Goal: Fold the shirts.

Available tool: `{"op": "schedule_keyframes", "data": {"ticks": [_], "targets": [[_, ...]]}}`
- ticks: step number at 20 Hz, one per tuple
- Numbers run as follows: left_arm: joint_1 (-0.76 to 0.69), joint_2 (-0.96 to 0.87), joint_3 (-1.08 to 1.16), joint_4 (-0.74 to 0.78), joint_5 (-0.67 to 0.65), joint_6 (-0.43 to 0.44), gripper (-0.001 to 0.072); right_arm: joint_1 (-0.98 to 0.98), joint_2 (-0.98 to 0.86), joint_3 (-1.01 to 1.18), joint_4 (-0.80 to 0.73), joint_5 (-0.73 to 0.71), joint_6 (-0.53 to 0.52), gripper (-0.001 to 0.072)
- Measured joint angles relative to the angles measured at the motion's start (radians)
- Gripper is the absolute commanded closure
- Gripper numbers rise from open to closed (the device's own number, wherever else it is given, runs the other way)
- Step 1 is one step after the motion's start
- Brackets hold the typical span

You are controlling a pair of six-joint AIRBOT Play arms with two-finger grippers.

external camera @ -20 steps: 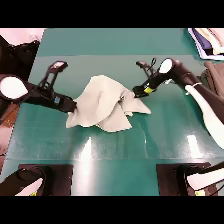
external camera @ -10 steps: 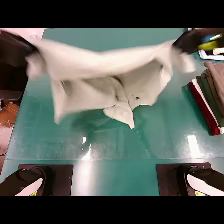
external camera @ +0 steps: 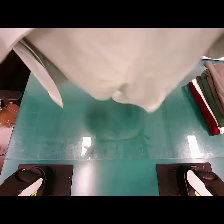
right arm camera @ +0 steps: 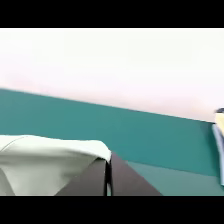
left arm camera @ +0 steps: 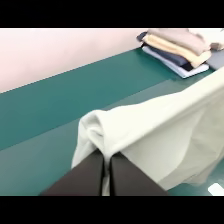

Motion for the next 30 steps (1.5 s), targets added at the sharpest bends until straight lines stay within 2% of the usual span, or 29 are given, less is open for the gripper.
{"op": "schedule_keyframes", "data": {"ticks": [3, 6, 9, 12, 17, 18, 19, 20, 21, 22, 24, 27, 30], "targets": [[0.0, 0.002, -0.08, -0.002, -0.003, -0.006, 0.0681, -0.155, -0.031, 0.011, 0.072, 0.06, 0.006, 0.0697], [0.0, -0.037, -0.214, 0.035, -0.008, -0.004, 0.0681, -0.206, -0.132, 0.014, 0.158, 0.153, 0.01, 0.0697], [0.0, -0.129, -0.364, 0.111, -0.013, 0.008, 0.0681, -0.124, -0.276, 0.01, 0.164, 0.225, 0.011, 0.0697], [0.002, -0.253, -0.504, 0.161, -0.006, 0.015, 0.068, 0.024, -0.413, -0.052, 0.061, 0.24, 0.013, 0.0696], [0.002, -0.469, -0.623, 0.23, 0.098, 0.014, 0.0677, 0.203, -0.618, -0.202, -0.086, 0.066, 0.024, 0.0694], [0.002, -0.5, -0.632, 0.253, 0.123, 0.005, 0.0446, 0.217, -0.649, -0.218, -0.1, 0.027, 0.037, 0.0693], [0.002, -0.521, -0.637, 0.28, 0.139, -0.005, 0.0152, 0.227, -0.675, -0.229, -0.109, -0.017, 0.05, 0.0692], [0.003, -0.538, -0.639, 0.308, 0.154, -0.014, 0.0125, 0.233, -0.696, -0.238, -0.12, -0.051, 0.061, 0.0647], [0.005, -0.549, -0.635, 0.335, 0.163, -0.022, 0.0125, 0.235, -0.714, -0.244, -0.127, -0.082, 0.072, 0.0364], [0.007, -0.556, -0.625, 0.359, 0.168, -0.026, 0.0125, 0.236, -0.723, -0.245, -0.128, -0.11, 0.076, 0.0131], [0.033, -0.565, -0.597, 0.387, 0.148, -0.035, 0.0125, 0.228, -0.737, -0.23, -0.122, -0.129, 0.085, 0.0123], [0.116, -0.568, -0.572, 0.376, 0.061, -0.042, 0.0125, 0.203, -0.745, -0.175, -0.126, -0.071, 0.093, 0.0265], [0.23, -0.562, -0.612, 0.242, 0.001, -0.027, 0.0124, 0.191, -0.731, -0.149, -0.126, 0.024, 0.077, 0.0283]]}}
